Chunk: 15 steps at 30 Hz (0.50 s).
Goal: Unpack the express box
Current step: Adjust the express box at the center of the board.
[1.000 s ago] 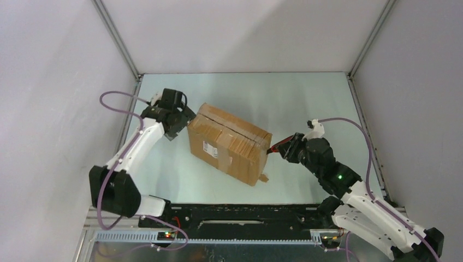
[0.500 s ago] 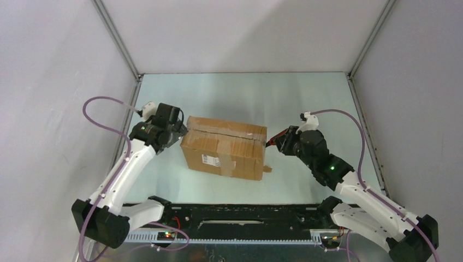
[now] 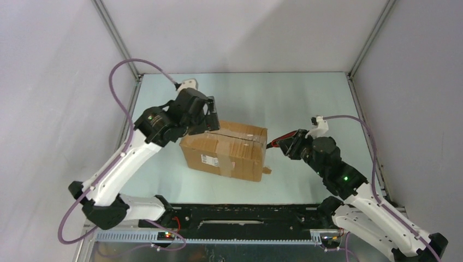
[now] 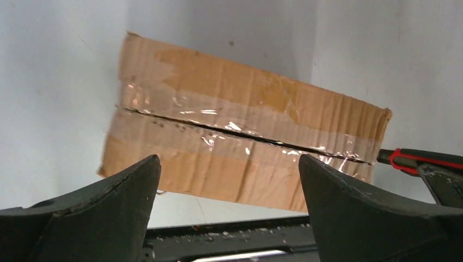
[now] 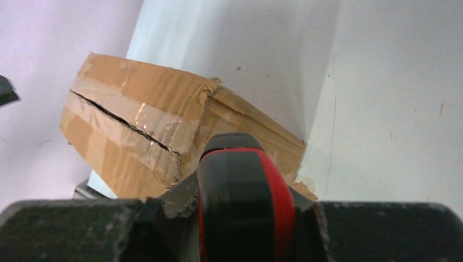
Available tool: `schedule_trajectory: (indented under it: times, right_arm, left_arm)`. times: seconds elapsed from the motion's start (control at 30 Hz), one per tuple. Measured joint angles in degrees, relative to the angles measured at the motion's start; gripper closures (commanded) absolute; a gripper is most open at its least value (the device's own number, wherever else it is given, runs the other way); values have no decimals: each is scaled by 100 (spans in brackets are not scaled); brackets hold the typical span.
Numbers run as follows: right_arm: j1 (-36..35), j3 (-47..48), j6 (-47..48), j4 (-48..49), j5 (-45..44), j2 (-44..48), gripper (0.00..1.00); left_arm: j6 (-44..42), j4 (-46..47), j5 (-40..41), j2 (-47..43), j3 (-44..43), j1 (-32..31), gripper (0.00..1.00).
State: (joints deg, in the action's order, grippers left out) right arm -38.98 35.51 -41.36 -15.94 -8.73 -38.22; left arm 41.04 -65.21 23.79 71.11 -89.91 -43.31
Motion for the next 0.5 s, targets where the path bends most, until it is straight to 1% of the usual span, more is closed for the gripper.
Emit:
schedule_trajectory:
  times: [0.07,0.13,0.23,0.27,0.3,0.37,0.4,0.43,0.5]
  right_arm:
    - [11,0,-57,0,-2,120,100]
    - [11,-11,-85,0,-2,216,100]
    - [2,-13,-133,-7,-2,260,100]
    - [-13,-15,-153,-24,-4,267,100]
    - [-35,-15,-162,-59,-7,278,100]
    - [-70,-20,-175,-192,-7,356,100]
    - [-83,-22,-181,-254,-4,411,100]
    - [-94,-28,-199,-328,-2,485,100]
    - [-90,-46,-256,-448,-7,651,100]
  left_arm:
    - [286,-201,-96,243,-179,-114,1]
    - [511,-450,-9,509,-365,-234,1]
    - [310,-503,166,896,-691,-374,1]
    - [87,-459,326,1023,-855,-407,3]
    - [-225,-326,470,1156,-1054,-431,2]
    - [-970,249,503,1263,-1185,-459,1]
    - [-1307,468,424,1274,-1185,-461,1]
    - [-1709,673,177,1290,-1191,-459,1]
    - [-2275,756,-363,1403,-1327,-470,3]
